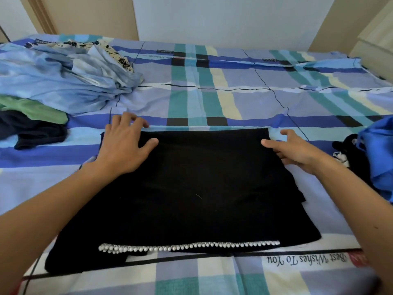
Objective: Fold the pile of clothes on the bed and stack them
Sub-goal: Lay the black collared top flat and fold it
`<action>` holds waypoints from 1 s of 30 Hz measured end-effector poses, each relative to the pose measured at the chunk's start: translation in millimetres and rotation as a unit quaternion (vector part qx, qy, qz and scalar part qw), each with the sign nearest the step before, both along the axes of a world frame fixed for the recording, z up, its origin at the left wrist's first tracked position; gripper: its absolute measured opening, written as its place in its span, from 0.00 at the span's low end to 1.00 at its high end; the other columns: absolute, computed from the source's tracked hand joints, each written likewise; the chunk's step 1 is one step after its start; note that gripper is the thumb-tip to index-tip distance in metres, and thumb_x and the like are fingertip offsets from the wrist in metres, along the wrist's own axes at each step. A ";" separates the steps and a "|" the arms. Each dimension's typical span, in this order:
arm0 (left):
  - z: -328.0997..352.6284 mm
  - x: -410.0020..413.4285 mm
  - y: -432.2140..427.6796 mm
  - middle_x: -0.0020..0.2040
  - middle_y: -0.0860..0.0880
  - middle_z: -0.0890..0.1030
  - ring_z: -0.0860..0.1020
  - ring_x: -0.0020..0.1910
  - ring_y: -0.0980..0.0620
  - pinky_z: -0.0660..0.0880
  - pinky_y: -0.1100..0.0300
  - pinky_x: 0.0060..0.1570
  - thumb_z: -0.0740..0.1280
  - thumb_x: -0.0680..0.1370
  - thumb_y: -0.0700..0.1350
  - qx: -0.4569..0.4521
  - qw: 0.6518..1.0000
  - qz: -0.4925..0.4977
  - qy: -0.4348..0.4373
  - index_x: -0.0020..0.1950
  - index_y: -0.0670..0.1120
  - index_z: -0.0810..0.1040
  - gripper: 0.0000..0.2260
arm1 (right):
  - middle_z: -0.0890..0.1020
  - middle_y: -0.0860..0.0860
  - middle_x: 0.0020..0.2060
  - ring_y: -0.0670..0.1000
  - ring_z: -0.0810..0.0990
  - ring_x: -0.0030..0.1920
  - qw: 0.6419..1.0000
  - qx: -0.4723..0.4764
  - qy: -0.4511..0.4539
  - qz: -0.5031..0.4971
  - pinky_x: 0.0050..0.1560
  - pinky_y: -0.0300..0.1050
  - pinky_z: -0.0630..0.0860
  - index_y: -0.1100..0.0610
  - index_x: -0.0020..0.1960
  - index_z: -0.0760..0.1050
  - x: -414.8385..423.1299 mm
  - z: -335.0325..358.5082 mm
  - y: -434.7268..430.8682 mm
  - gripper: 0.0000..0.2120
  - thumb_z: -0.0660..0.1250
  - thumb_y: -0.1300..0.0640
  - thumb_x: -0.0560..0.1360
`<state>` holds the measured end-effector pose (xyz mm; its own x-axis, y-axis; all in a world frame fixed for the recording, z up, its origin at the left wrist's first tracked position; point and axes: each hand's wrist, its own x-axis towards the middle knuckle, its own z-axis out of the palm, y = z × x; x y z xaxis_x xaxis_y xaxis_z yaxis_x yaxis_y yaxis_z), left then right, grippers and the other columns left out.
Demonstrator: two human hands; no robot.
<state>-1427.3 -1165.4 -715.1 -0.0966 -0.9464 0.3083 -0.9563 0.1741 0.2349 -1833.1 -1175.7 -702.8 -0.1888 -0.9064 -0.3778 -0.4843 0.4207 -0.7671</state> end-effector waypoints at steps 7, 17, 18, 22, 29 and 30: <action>-20.4 -85.9 78.4 0.82 0.54 0.40 0.33 0.79 0.51 0.37 0.43 0.78 0.45 0.74 0.77 0.196 0.938 -0.265 -0.109 0.81 0.60 0.42 0.40 | 0.71 0.44 0.65 0.50 0.76 0.60 0.988 0.099 0.013 0.115 0.54 0.47 0.74 0.46 0.80 0.52 0.0 13.6 57.6 0.50 0.78 0.44 0.67; -15.0 -96.7 89.1 0.82 0.56 0.47 0.39 0.80 0.54 0.39 0.45 0.79 0.44 0.72 0.78 0.219 0.946 -0.240 -0.028 0.81 0.60 0.52 0.41 | 0.65 0.50 0.76 0.51 0.70 0.70 0.997 -0.020 0.012 0.073 0.67 0.46 0.68 0.45 0.81 0.40 21.1 10.6 85.4 0.58 0.78 0.63 0.69; -7.1 -103.0 93.1 0.81 0.57 0.55 0.47 0.80 0.56 0.47 0.49 0.79 0.47 0.72 0.77 0.223 0.946 -0.226 0.063 0.79 0.59 0.59 0.40 | 0.66 0.50 0.76 0.50 0.71 0.69 0.996 -0.038 0.009 0.074 0.66 0.45 0.68 0.43 0.81 0.39 22.1 11.8 86.0 0.59 0.78 0.61 0.69; 21.8 -147.4 106.8 0.67 0.60 0.74 0.74 0.64 0.62 0.72 0.57 0.66 0.60 0.66 0.76 0.310 0.862 -0.155 0.370 0.75 0.59 0.66 0.41 | 0.72 0.47 0.72 0.51 0.73 0.70 0.995 -0.074 -0.036 0.058 0.72 0.53 0.68 0.37 0.79 0.43 30.9 17.6 85.4 0.55 0.79 0.43 0.67; 18.1 -265.3 124.8 0.73 0.41 0.67 0.66 0.71 0.40 0.65 0.44 0.67 0.67 0.63 0.77 0.275 0.958 -0.064 0.055 0.81 0.45 0.46 0.60 | 0.72 0.43 0.70 0.52 0.72 0.70 0.999 -0.014 -0.052 0.001 0.67 0.51 0.70 0.45 0.79 0.57 14.4 3.8 59.8 0.40 0.64 0.30 0.73; 13.3 -276.9 127.8 0.71 0.39 0.66 0.66 0.69 0.39 0.65 0.43 0.64 0.66 0.65 0.76 0.260 0.963 -0.066 -0.018 0.81 0.43 0.45 0.59 | 0.67 0.45 0.74 0.53 0.68 0.73 0.999 -0.024 -0.034 -0.015 0.70 0.53 0.67 0.44 0.80 0.52 8.3 0.6 55.8 0.40 0.65 0.33 0.75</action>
<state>-1704.3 -1037.7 -701.7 -0.2277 -0.9507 -0.2106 -0.9433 0.1617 0.2900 -1824.8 -1119.9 -702.2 -0.1913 -0.9182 -0.3468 -0.4190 0.3959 -0.8171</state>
